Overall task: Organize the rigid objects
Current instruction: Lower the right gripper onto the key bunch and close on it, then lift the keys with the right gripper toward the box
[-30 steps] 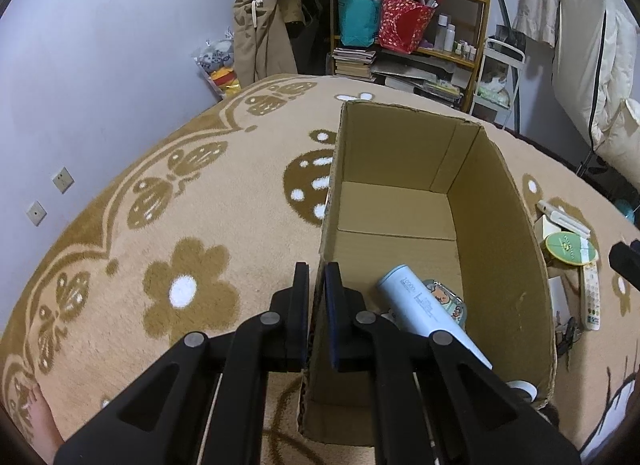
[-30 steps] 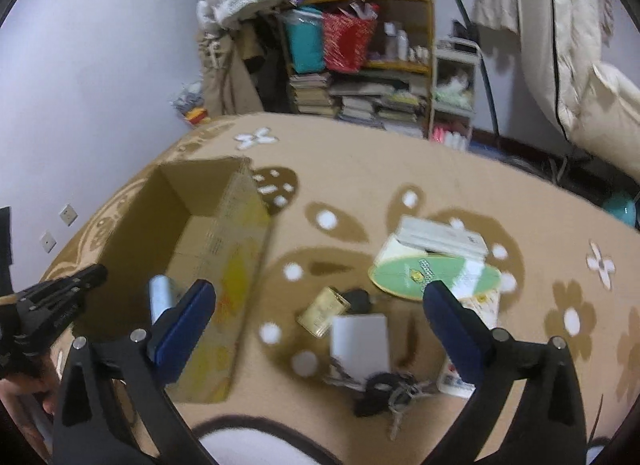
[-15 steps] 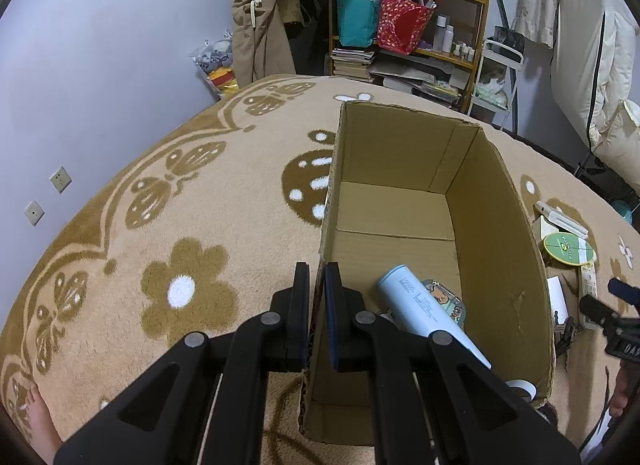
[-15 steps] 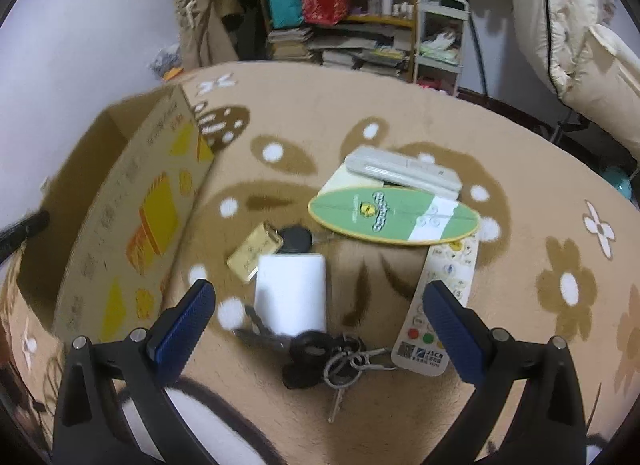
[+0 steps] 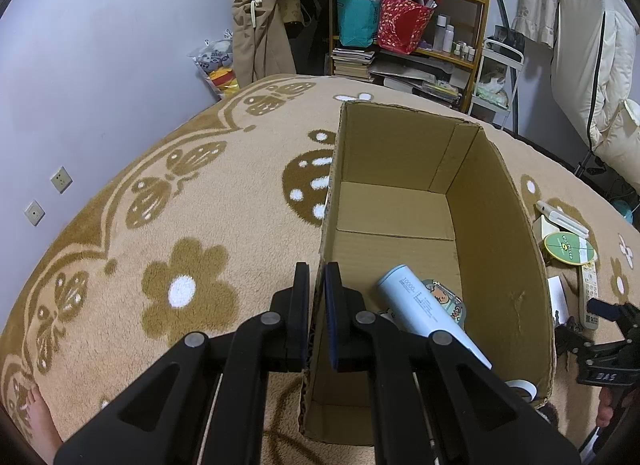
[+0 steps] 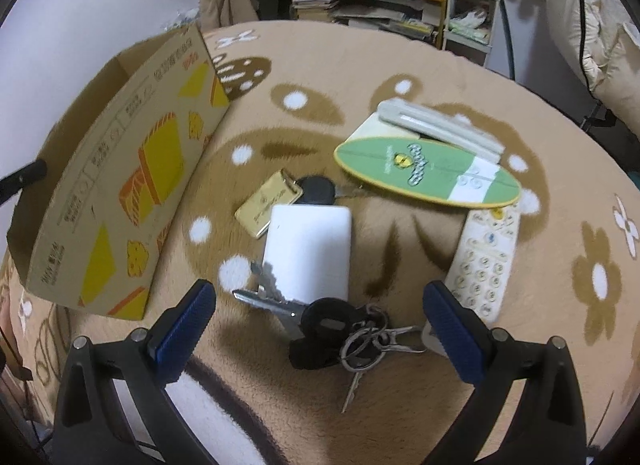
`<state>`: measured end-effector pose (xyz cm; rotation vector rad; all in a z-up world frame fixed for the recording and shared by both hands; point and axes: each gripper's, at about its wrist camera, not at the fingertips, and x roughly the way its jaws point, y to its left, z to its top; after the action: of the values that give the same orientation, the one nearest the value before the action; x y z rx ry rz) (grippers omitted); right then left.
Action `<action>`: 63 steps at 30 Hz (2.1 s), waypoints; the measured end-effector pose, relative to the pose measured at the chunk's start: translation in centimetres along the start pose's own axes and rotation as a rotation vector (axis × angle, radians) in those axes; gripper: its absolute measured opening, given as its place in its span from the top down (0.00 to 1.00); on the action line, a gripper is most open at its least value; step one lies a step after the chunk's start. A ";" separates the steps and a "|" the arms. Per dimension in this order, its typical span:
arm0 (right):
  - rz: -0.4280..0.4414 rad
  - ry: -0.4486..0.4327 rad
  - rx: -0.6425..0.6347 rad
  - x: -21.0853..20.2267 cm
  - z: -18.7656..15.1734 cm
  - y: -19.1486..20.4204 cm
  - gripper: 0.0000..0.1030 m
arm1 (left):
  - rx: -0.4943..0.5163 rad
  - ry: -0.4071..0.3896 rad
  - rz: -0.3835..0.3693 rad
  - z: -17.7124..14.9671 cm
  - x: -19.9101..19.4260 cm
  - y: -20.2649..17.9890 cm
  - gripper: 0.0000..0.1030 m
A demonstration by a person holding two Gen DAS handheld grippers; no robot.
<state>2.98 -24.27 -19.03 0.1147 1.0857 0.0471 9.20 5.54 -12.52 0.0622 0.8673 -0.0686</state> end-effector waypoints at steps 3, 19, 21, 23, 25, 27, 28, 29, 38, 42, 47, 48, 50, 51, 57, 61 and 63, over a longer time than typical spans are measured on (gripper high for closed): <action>-0.006 0.050 -0.011 1.2 -0.5 0.2 0.09 | 0.000 0.000 0.000 0.0 0.0 0.0 0.93; -0.090 0.120 0.009 1.7 -1.6 0.2 0.35 | -0.002 0.000 0.004 0.0 0.1 0.1 0.93; -0.095 0.115 0.012 1.6 -1.7 0.1 0.38 | -0.004 -0.001 0.005 0.0 0.0 0.0 0.93; -0.105 0.109 0.028 1.6 -1.8 -0.2 0.48 | -0.001 -0.001 0.010 -0.1 0.0 0.0 0.93; -0.109 0.104 0.050 1.4 -1.8 -0.6 0.59 | -0.003 0.000 0.006 -0.1 0.0 0.0 0.93; -0.103 0.107 0.090 1.4 -1.6 -1.1 0.63 | -0.005 0.000 0.005 -0.1 -0.1 0.0 0.93; -0.102 0.106 0.116 1.4 -1.6 -1.3 0.65 | -0.005 0.000 0.006 -0.1 0.0 0.0 0.93; -0.107 0.107 0.123 1.4 -1.5 -1.3 0.65 | -0.004 0.000 0.006 -0.1 0.0 0.0 0.93; -0.104 0.089 0.116 0.9 -1.5 -1.2 0.76 | -0.001 0.003 0.008 -0.1 0.0 0.0 0.93; -0.087 0.082 0.132 0.7 -1.4 -1.3 0.76 | 0.000 0.007 0.010 0.0 0.1 0.2 0.93; -0.049 0.068 0.133 0.1 -1.2 -1.3 0.78 | -0.005 0.009 0.009 0.0 0.3 0.1 0.93; -0.045 0.067 0.136 0.1 -1.2 -1.3 0.78 | -0.004 0.009 0.010 0.0 0.3 0.1 0.93; -0.023 0.066 0.148 -0.1 -1.1 -1.5 0.78 | -0.005 0.009 0.009 0.1 0.3 0.2 0.93; -0.006 0.063 0.160 -0.2 -1.1 -1.7 0.78 | -0.005 0.009 0.009 0.0 0.3 0.1 0.93; 0.065 0.018 0.243 -1.6 -0.7 -3.3 0.84 | -0.010 0.009 0.003 0.0 0.4 0.2 0.93; 0.063 0.001 0.234 -2.0 -0.7 -3.4 0.84 | -0.004 0.010 0.009 0.0 0.3 0.1 0.93; 0.054 -0.002 0.248 -2.0 -0.7 -3.5 0.84 | 0.001 0.010 0.013 0.0 0.4 0.1 0.93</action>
<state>1.38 -27.93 -17.98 0.3668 1.0830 -0.0392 9.46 5.60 -12.79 0.0692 0.8764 -0.0571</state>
